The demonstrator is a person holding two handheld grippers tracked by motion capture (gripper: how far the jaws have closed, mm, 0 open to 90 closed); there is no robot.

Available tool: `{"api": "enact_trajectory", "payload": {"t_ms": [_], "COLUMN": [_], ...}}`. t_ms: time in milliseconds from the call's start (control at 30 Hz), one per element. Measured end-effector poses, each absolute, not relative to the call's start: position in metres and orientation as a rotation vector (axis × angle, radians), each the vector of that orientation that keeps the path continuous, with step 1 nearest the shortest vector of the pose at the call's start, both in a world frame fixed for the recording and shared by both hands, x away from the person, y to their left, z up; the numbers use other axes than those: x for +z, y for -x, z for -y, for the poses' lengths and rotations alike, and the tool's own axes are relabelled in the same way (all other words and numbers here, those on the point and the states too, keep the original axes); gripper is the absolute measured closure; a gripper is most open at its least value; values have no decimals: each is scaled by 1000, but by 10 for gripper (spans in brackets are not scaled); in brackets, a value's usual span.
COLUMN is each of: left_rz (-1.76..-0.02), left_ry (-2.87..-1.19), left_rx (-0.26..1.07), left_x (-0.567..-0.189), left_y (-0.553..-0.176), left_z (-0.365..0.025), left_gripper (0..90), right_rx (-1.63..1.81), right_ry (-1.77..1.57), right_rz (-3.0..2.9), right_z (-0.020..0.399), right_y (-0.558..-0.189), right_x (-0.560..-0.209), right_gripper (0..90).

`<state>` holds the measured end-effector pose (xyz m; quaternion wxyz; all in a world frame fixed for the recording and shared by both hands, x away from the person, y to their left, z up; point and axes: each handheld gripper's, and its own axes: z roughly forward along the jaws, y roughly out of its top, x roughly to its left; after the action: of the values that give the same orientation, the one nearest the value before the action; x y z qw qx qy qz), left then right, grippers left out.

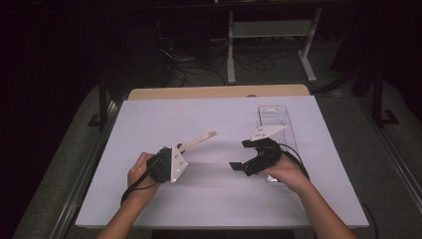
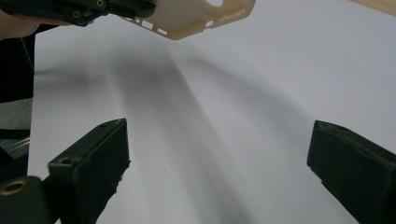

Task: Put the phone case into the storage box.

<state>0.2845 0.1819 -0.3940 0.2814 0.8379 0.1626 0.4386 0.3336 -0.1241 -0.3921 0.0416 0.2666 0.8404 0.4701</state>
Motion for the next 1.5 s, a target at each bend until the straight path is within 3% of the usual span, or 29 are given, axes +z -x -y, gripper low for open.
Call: {"api": "enact_trajectory", "payload": {"t_ms": [800, 1267, 1500], "left_rz": [-648, -849, -876], "left_ry": [-2145, -1979, -1963], "left_rx": [821, 601, 602], "left_x": [-388, -390, -390], "left_y": [-297, -302, -302], "left_z": [-194, -202, -201], "left_gripper": [792, 791, 791], "right_rx": [1436, 1433, 1464], "right_ry": [-817, -824, -856], "right_rz": [-2575, -2574, -2561], "right_z": [124, 124, 126], "right_y": [-334, -334, -336], "right_x": [-392, -392, -392], "right_gripper": [59, 60, 44]}}
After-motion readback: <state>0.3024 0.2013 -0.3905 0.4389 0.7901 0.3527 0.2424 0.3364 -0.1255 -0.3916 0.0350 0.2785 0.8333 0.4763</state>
